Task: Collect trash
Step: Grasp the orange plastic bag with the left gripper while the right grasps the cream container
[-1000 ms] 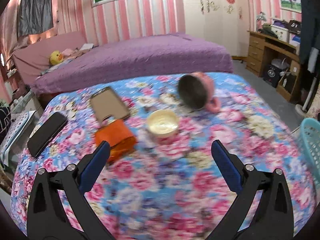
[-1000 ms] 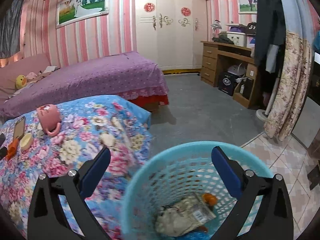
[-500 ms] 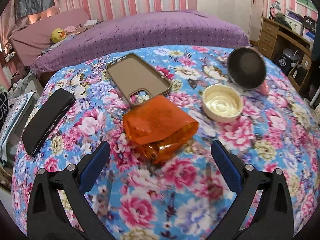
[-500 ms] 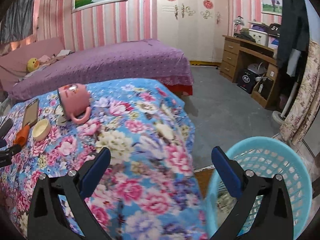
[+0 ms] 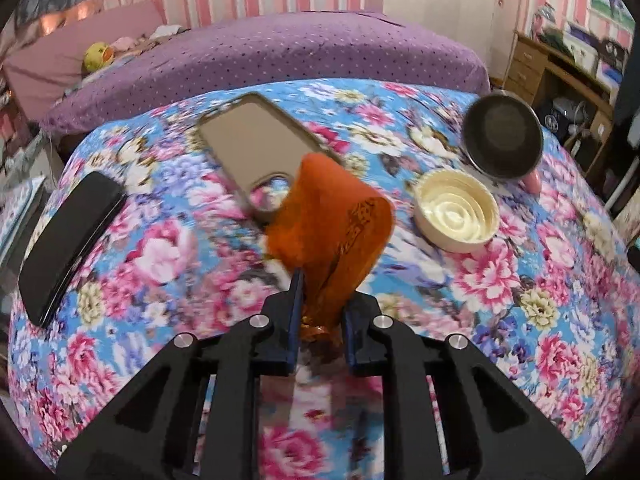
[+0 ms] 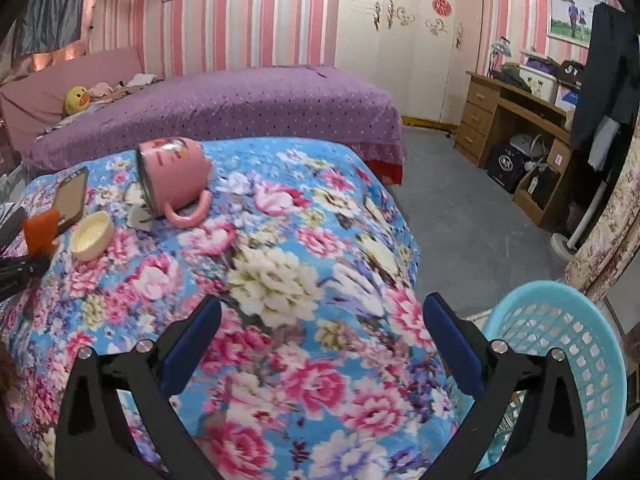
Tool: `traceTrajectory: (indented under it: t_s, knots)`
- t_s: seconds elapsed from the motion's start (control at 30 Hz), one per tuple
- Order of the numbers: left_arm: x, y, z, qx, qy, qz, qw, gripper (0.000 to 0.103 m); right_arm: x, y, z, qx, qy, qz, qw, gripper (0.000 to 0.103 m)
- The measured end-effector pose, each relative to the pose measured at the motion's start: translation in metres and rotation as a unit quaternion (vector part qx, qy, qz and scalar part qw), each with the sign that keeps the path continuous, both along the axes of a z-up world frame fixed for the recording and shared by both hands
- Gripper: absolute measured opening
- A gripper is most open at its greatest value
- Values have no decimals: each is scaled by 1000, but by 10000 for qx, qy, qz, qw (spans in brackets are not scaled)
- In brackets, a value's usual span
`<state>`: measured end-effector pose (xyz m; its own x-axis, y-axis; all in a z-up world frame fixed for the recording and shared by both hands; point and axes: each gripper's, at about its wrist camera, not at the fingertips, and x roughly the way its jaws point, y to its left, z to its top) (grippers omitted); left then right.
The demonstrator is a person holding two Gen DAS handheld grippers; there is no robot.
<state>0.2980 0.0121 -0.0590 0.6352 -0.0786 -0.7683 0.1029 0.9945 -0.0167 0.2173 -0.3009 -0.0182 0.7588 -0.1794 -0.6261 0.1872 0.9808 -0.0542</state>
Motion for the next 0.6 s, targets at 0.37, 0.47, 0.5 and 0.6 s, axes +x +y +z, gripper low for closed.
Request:
traceTrajectory:
  t_s: [0.37, 0.47, 0.5, 0.6]
  knots:
    - [-36, 78, 39, -187, -480, 523, 9973, 16, 8, 70, 8, 16, -110, 648, 9978, 98]
    - [-44, 95, 43, -302, -460, 679, 9962, 16, 19, 92, 8, -64, -95, 748, 9971, 98]
    - [-45, 97, 42, -325, -431, 696, 9961, 16, 24, 98, 8, -29, -96, 791, 9968, 98]
    - [-50, 101, 44, -63, -522, 731, 9959, 16, 44, 120, 6, 197, -94, 907, 9956, 98]
